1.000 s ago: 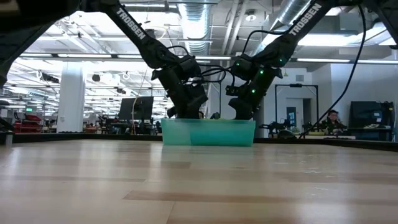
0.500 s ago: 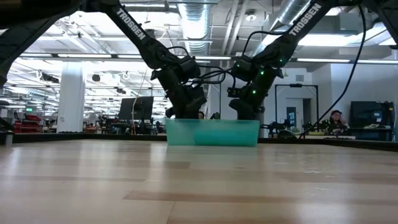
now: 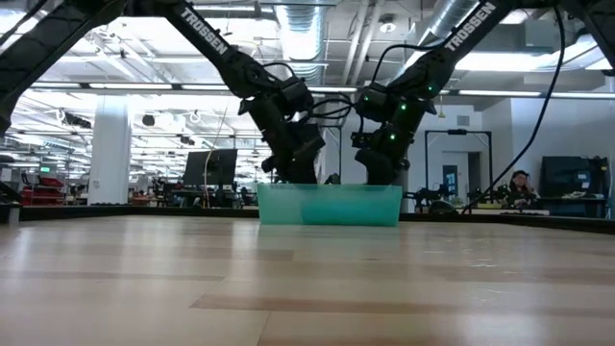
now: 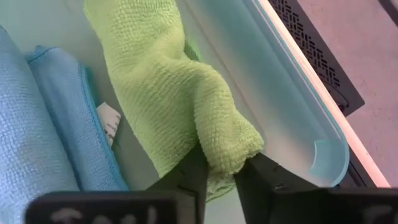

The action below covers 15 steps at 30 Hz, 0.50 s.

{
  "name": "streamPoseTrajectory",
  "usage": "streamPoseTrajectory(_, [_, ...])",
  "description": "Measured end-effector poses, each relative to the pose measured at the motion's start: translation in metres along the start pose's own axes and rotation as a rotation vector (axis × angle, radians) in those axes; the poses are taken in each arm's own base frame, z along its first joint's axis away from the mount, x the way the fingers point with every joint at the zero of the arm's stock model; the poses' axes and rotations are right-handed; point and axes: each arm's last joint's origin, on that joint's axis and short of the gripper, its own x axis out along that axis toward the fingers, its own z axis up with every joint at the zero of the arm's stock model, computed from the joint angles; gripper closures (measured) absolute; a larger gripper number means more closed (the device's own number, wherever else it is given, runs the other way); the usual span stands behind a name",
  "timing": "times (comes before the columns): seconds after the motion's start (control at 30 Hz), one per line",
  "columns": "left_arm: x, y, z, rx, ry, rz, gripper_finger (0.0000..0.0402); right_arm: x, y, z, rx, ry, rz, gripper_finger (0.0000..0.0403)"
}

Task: Roll microfiber towels into tight, uniform cylinder then place into a basket
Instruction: Put the green microfiber cloth into the blue bin

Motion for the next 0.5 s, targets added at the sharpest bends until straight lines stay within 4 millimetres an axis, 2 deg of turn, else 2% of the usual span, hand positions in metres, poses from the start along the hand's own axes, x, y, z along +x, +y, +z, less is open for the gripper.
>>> streamPoseTrajectory(0.3, [-0.01,0.0,0.009,0.017,0.006,0.001,0.0251,0.0,0.0,-0.001,-0.006,0.01,-0.003,0.0216])
streamPoseTrajectory(0.5, [-0.016,0.002,0.01,0.011,0.006,0.003,0.0252,-0.012,-0.007,-0.001,0.006,0.002,-0.013,0.0182])
